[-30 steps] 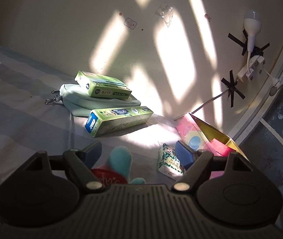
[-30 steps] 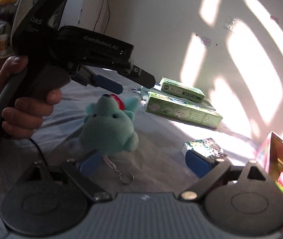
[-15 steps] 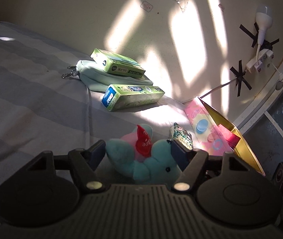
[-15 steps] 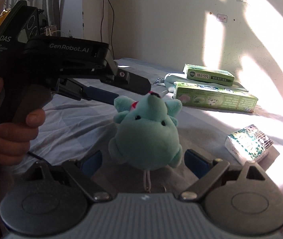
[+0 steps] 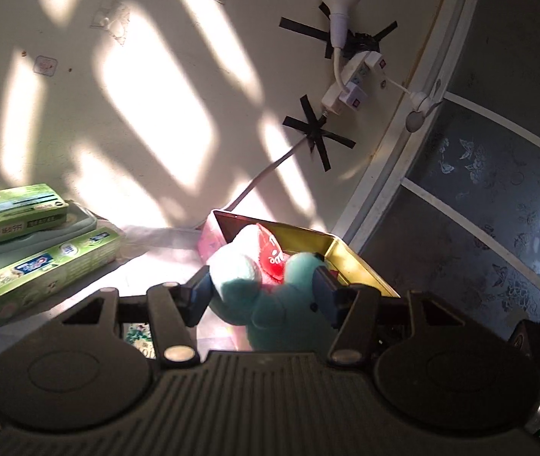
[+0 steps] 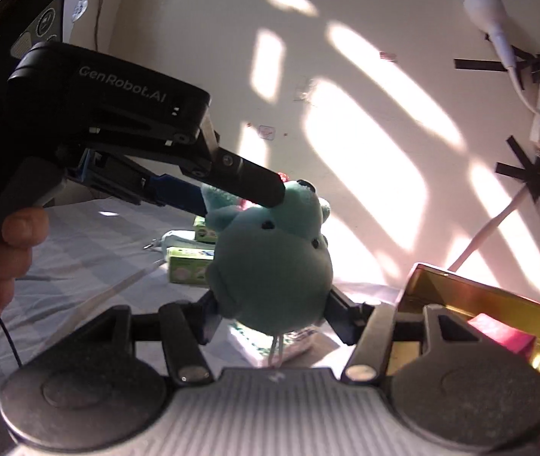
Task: Organize objects
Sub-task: 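Carry the teal plush into the gold tin and open the right gripper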
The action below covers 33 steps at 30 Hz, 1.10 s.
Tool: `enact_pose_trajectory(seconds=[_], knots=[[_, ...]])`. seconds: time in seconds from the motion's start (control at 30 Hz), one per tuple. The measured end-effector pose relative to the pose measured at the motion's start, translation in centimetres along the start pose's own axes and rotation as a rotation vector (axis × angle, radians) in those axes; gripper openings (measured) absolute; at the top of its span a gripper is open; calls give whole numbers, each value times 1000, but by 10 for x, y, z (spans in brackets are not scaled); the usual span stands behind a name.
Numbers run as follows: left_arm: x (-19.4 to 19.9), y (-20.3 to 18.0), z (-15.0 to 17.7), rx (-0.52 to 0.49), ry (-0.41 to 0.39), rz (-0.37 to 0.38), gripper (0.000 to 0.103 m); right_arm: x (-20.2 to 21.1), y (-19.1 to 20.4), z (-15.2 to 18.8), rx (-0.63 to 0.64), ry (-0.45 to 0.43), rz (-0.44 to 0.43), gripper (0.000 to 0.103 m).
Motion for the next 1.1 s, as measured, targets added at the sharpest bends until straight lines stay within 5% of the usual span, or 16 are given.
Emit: enact_pose_trajectory(seconds=[0.27, 0.53, 0.83, 1.1], knots=[[-120, -98, 25, -88, 141, 157, 59, 20, -131, 36, -36, 68, 259, 56], [-187, -135, 53, -155, 230, 157, 60, 10, -197, 70, -86, 146, 359, 57], [-215, -125, 59, -203, 267, 54, 64, 12, -211, 77, -171, 106, 428, 77], [-165, -101, 41, -192, 168, 8, 65, 46, -197, 67, -332, -27, 379, 77]])
Point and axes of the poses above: each gripper's, at about its wrist camera, not at the fingertips, and x roughly against the way its jaws point, y to its left, z to its underside, the point moved 8 cm from there along -x, roughly the way its jaws point, and after that the axes turned 4 degrees about -y, right-handed, at the moved point
